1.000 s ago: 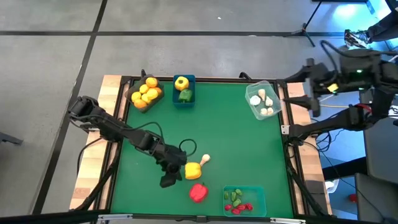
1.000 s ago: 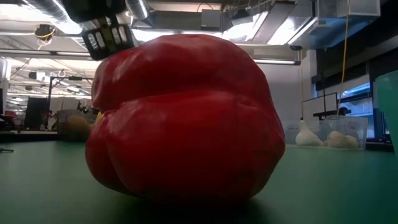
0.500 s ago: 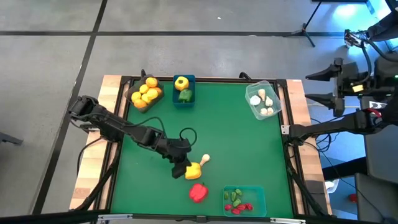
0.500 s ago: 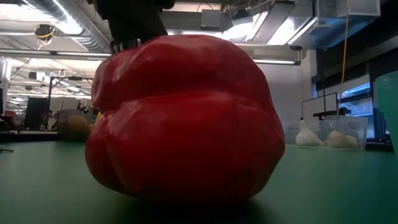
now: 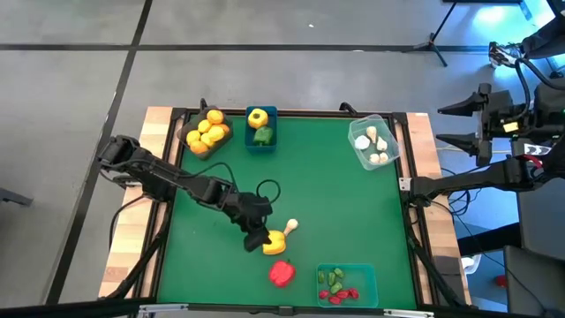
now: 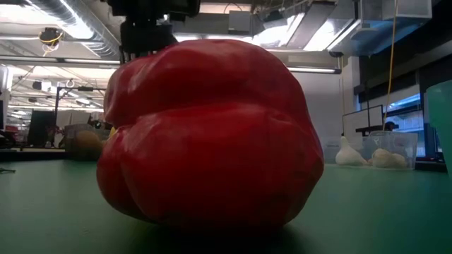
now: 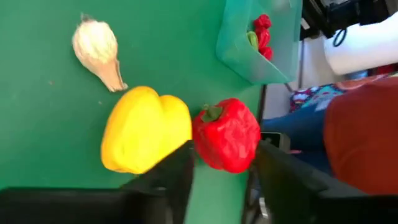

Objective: Sort produce into baskets
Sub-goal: Put the yellow bell pepper into the blue bin

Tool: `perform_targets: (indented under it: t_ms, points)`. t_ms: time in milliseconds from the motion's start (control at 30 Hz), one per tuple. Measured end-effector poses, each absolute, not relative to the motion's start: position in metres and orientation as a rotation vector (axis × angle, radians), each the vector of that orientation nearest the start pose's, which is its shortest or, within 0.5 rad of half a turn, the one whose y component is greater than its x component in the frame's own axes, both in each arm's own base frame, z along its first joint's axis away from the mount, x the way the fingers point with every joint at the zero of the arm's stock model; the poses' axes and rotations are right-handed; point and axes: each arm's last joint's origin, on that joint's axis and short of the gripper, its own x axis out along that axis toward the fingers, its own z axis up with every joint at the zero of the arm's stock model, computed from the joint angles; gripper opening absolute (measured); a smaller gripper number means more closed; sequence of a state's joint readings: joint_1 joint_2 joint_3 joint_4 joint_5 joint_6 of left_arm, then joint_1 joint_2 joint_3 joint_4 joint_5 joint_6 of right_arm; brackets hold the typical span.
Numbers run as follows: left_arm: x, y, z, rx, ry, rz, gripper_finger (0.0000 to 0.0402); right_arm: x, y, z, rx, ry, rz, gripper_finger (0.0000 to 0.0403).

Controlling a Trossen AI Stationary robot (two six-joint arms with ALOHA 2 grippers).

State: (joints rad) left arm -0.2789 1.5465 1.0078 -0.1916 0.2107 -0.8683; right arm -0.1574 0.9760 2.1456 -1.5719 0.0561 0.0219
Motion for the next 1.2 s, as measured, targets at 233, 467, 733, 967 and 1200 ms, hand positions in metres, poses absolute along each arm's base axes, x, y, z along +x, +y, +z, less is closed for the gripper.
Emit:
perform_targets:
  t_ms: [233,467,733,967,1200]
  points:
    - [0.306,-0.121,0.217,-0.627,0.909,-0.117,0.0220,0.001,-0.002,0.533,0.078,0.396,-0.222,0.0328]
    - [0.304,-0.152,0.194,-0.498,1.084,-0.135,0.0193,0.001,-0.002,0.533,0.105,0.393,-0.242,0.0328]
    - [0.309,-0.150,0.197,-0.415,1.123,-0.021,0.0207,0.001,-0.002,0.533,0.119,0.391,-0.245,0.0328]
    - [0.308,-0.146,0.198,-0.264,1.119,-0.024,0.0211,0.001,-0.002,0.533,0.120,0.391,-0.241,0.0328]
    - [0.317,-0.142,0.187,-0.199,1.119,-0.046,0.0211,0.002,-0.002,0.533,0.122,0.391,-0.236,0.0328]
